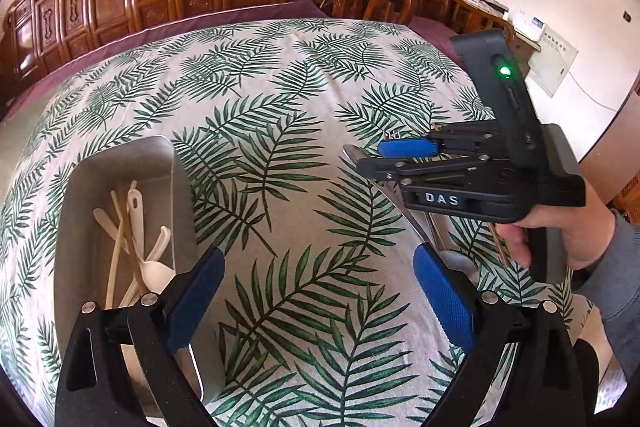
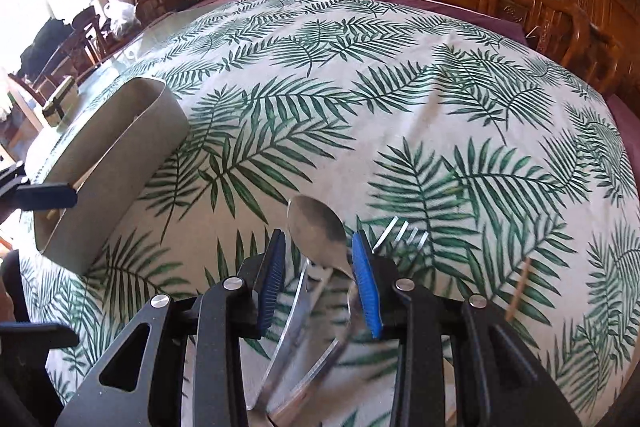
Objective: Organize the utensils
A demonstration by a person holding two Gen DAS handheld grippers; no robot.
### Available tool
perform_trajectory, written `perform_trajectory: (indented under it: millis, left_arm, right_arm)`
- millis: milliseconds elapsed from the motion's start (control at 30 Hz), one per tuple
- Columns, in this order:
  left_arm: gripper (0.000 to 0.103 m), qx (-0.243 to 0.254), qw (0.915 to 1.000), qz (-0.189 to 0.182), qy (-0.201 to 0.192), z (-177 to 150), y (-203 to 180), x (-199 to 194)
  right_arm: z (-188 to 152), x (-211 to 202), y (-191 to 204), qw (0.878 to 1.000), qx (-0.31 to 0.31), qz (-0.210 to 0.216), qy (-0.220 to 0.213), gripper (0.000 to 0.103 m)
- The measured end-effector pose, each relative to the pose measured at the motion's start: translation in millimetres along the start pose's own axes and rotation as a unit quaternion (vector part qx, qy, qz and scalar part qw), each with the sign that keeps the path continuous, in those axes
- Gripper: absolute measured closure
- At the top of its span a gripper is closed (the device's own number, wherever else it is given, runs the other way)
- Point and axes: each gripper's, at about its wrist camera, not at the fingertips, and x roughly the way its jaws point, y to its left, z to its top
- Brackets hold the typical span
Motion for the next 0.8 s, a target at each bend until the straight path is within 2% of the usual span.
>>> perform_trajectory:
  millis: [133,267,300,367,533,800]
  left_arm:
    - [0.011,-0.001,1.0,0.002,0.0,-1,2,0]
    - [0.011,-0.005,1.0,0.003,0.001,-1,5,1]
    - [0.011,-0.006,1.0,0.003,0.002,-2,6,1]
    - [0.011,-0.007,1.0,0.003,0.002,-3,6,0]
    - [0.011,-0.004,1.0,0.005,0.006,-6,3,0]
    - [0.011,0.0,0.9999,0.005,0.016,-11,-10,5]
  right_arm:
    - [5,11,10,1.0,-0.02,-0.011,0.013,0.066]
    - [5,18,15,0.998,-0.031,-0.042,0.022,0.066]
    - [6,17,12,0.999,-0.024,-0.04,0.02,0.068]
    - [6,12,8,0.999,-0.009,-0.034,0.012,0.09]
    - [8,4,0,1.0,0.008,-0.029,0.005,0.1]
    - [8,-29,-1,0.999,0.006,-0.038,-0.019,0.101]
